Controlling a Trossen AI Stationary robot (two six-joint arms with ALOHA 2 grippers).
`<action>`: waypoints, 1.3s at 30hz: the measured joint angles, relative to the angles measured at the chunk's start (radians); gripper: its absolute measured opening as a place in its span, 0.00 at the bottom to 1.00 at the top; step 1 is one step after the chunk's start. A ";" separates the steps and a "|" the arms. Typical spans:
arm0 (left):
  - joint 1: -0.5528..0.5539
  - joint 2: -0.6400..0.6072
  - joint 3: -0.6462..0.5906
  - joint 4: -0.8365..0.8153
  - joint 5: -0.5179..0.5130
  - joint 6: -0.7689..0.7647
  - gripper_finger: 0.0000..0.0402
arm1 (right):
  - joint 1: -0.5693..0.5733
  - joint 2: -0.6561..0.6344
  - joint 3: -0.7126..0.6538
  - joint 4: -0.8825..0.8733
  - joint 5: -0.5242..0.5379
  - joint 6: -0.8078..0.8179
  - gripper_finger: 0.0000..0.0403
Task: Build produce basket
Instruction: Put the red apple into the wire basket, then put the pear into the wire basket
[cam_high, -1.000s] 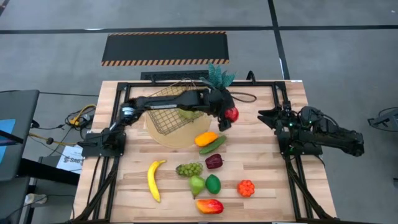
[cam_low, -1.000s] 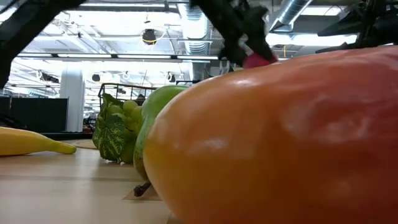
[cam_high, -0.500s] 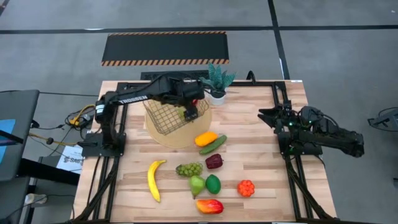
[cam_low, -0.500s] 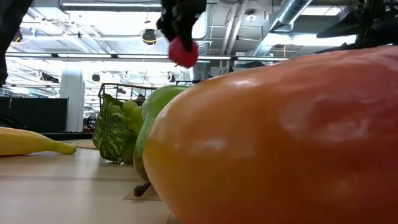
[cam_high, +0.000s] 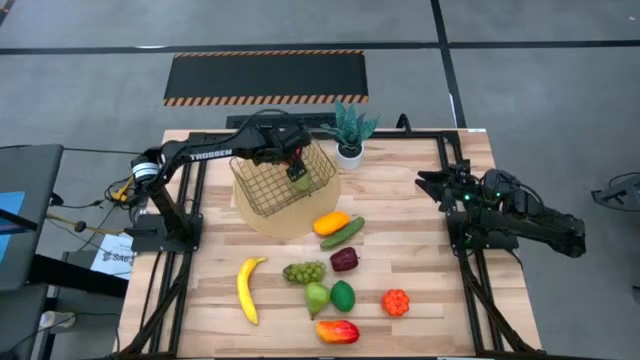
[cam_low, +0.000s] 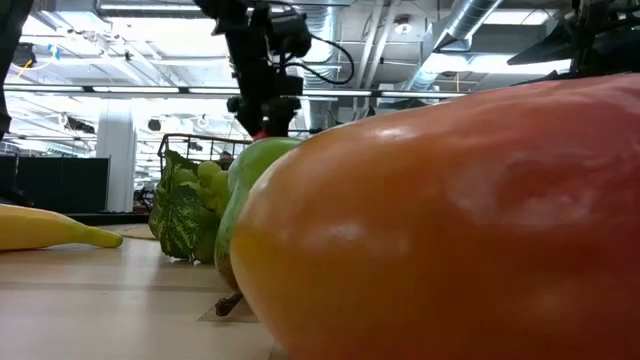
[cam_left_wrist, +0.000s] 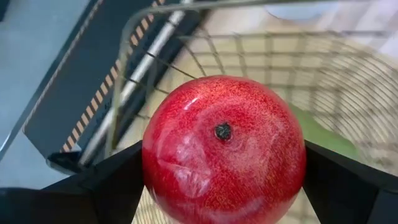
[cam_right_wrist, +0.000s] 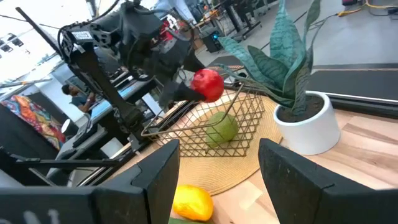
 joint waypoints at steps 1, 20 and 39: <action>0.014 0.004 -0.012 0.031 0.000 0.009 0.89 | -0.004 0.000 0.000 0.000 0.000 0.000 0.60; 0.071 0.038 -0.078 0.155 0.084 0.050 0.98 | -0.022 0.000 0.000 0.000 0.016 0.001 0.60; 0.070 0.031 0.151 -0.050 0.316 0.021 0.99 | -0.022 0.000 0.000 0.001 0.017 0.001 0.60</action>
